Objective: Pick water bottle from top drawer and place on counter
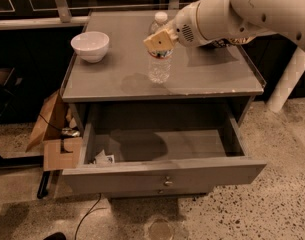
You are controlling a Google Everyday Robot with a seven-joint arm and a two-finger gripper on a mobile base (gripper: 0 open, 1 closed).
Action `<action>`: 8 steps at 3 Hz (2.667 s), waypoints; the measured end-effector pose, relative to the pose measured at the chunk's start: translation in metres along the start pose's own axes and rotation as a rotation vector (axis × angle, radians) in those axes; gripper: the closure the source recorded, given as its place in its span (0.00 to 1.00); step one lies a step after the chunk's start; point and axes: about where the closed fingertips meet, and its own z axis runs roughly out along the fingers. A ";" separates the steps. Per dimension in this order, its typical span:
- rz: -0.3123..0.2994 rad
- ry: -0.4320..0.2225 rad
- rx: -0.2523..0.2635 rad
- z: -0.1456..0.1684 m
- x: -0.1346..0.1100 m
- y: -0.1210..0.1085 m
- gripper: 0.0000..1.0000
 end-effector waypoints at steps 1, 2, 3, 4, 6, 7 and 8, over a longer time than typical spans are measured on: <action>0.011 0.015 0.005 0.014 0.006 -0.012 1.00; 0.052 0.042 0.008 0.024 0.014 -0.023 1.00; 0.104 0.071 0.008 0.030 0.021 -0.031 1.00; 0.149 0.087 0.005 0.031 0.025 -0.036 1.00; 0.149 0.087 0.005 0.031 0.024 -0.036 0.62; 0.149 0.087 0.005 0.031 0.024 -0.036 0.38; 0.149 0.087 0.005 0.031 0.024 -0.036 0.07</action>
Offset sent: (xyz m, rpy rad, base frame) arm 0.0428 -0.0159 -0.0319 0.0038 0.1083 -0.0800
